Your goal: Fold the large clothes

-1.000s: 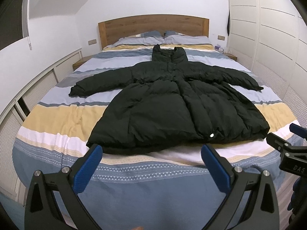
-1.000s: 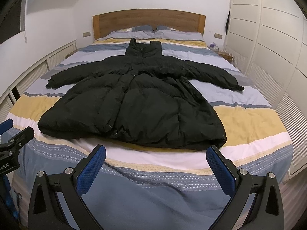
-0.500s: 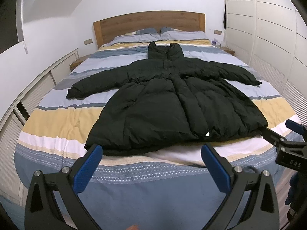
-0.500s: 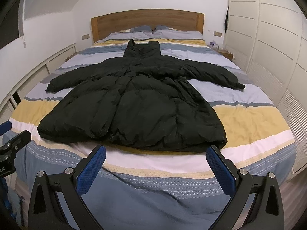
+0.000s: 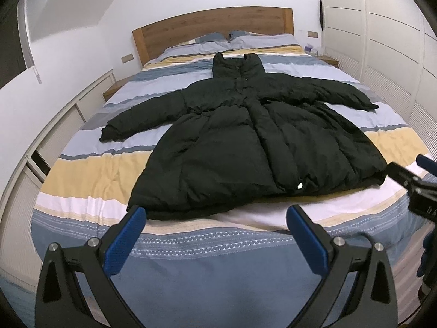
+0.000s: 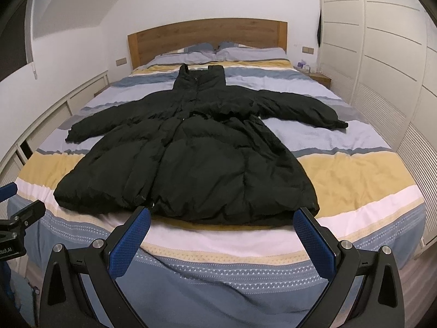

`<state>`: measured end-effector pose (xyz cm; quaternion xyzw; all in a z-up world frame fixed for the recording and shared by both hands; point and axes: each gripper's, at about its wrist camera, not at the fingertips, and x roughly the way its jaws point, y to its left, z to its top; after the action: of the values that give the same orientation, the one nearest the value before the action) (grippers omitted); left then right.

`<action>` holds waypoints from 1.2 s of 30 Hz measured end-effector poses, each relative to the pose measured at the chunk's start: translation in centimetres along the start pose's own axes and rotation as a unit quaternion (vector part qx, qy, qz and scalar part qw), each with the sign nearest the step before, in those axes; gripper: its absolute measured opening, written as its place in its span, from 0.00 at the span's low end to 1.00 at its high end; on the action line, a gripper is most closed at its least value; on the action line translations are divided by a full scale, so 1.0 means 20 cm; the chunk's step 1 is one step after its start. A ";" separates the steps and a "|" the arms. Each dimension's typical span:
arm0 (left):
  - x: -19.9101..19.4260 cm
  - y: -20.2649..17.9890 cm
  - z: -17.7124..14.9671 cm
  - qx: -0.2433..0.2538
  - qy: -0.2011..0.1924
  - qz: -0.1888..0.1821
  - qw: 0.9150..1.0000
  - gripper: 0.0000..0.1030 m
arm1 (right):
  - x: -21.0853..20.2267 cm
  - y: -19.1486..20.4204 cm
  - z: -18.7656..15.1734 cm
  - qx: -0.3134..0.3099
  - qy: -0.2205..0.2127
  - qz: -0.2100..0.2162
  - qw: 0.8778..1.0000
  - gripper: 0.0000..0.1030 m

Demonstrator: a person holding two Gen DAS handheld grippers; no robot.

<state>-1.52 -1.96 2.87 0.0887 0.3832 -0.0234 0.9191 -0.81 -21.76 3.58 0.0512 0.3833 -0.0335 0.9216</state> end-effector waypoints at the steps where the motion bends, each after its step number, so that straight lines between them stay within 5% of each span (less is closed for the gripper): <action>1: 0.00 0.00 0.00 0.000 0.000 0.000 1.000 1.00 | 0.00 -0.01 0.01 0.003 -0.003 0.001 1.000 0.99; 9: 0.02 0.09 0.07 -0.032 -0.023 -0.008 0.999 1.00 | 0.02 -0.16 0.10 0.033 -0.027 0.000 0.999 0.99; 16: 0.19 0.15 0.14 -0.036 0.003 -0.028 0.999 1.00 | 0.12 -0.27 0.18 0.037 -0.049 -0.023 0.998 0.99; 25: 0.49 0.26 0.26 -0.067 0.033 -0.053 0.996 1.00 | 0.51 -0.47 0.38 0.069 0.007 -0.004 0.998 0.99; 36: 0.92 0.27 0.47 -0.086 0.049 -0.029 0.995 1.00 | 1.08 -1.04 0.70 0.197 0.020 -0.006 0.980 0.99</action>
<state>18.72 2.07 -2.89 -0.0010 0.4306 -0.0120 0.9025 22.05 -44.53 -3.36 0.2298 0.3880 -0.1125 0.8854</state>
